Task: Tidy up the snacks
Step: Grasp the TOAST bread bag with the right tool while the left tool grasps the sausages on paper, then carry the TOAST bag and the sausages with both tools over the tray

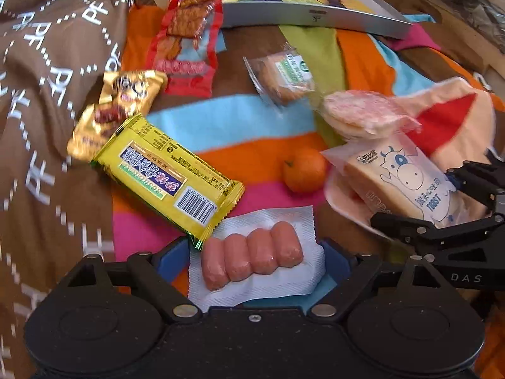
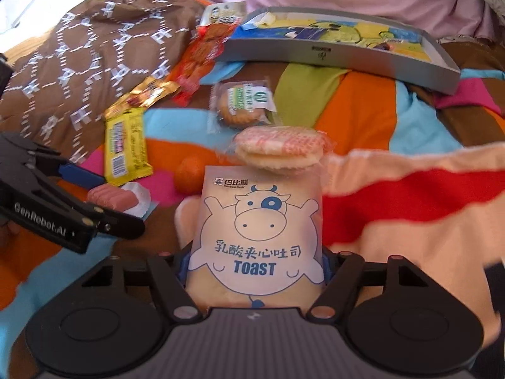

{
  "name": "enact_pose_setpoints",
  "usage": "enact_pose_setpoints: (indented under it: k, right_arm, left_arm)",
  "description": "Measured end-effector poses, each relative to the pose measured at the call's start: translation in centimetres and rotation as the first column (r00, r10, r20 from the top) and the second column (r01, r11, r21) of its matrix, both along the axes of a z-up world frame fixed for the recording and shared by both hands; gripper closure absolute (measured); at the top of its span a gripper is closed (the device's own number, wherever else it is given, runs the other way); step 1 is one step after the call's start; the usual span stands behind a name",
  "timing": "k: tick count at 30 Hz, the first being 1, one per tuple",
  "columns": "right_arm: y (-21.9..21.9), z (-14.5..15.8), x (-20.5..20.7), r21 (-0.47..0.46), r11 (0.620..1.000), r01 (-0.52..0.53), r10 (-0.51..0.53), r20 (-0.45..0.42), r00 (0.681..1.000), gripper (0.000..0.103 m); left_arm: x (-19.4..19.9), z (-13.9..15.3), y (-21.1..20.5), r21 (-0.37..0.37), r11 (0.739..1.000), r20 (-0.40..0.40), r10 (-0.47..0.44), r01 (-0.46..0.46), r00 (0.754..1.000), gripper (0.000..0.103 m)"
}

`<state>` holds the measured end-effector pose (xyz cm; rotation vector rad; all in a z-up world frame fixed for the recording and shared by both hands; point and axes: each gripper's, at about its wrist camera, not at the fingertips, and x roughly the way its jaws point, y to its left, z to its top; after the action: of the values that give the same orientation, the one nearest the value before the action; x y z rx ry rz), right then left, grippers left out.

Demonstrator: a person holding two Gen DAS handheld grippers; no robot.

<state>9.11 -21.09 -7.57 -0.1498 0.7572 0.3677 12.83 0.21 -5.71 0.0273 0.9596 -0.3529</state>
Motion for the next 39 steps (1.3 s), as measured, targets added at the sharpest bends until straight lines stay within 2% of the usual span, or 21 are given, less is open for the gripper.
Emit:
enact_pose_setpoints:
  k: [6, 12, 18, 21, 25, 26, 31, 39]
  right_arm:
    - [0.0, 0.1, -4.7, -0.046, 0.993, -0.108, 0.106, -0.037, 0.994, 0.03]
    - [-0.4, 0.6, -6.1, -0.056, 0.987, -0.151, 0.148, -0.055, 0.987, 0.031]
    - [-0.1, 0.7, -6.4, -0.093, 0.982, -0.162, 0.159, -0.039, 0.987, 0.031]
    - [0.0, 0.6, -6.7, -0.12, 0.977, -0.178, 0.177, -0.023, 0.984, 0.031]
    - [0.3, 0.6, -7.3, -0.181, 0.959, -0.218, 0.225, 0.018, 0.974, 0.031]
    - [0.4, 0.6, -7.5, -0.199, 0.953, -0.228, 0.238, 0.03, 0.971, 0.031]
    - [1.0, 0.4, -8.3, -0.284, 0.922, -0.265, 0.298, 0.079, 0.951, 0.031]
    - [0.8, 0.4, -7.8, -0.26, 0.929, -0.264, 0.287, 0.053, 0.957, 0.031]
  left_arm:
    - [-4.2, 0.6, -0.6, -0.026, 0.995, -0.083, -0.094, 0.092, 0.992, 0.014]
    - [-6.0, 1.2, -0.3, -0.065, 0.992, -0.12, -0.114, 0.106, 0.986, 0.015]
    - [-6.6, 1.3, -1.1, 0.017, 0.982, -0.077, -0.184, 0.186, 0.98, 0.017]
    - [-6.8, 1.4, -1.0, 0.028, 0.978, -0.066, -0.202, 0.205, 0.977, 0.017]
    - [-6.9, 1.6, -1.0, 0.044, 0.977, -0.044, -0.205, 0.207, 0.978, 0.018]
    - [-6.9, 1.7, -1.0, 0.052, 0.977, -0.036, -0.207, 0.208, 0.978, 0.024]
    - [-6.9, 1.6, -1.2, 0.093, 0.969, -0.015, -0.228, 0.229, 0.973, 0.024]
    - [-6.7, 0.9, -1.2, 0.132, 0.966, -0.037, -0.22, 0.223, 0.975, 0.019]
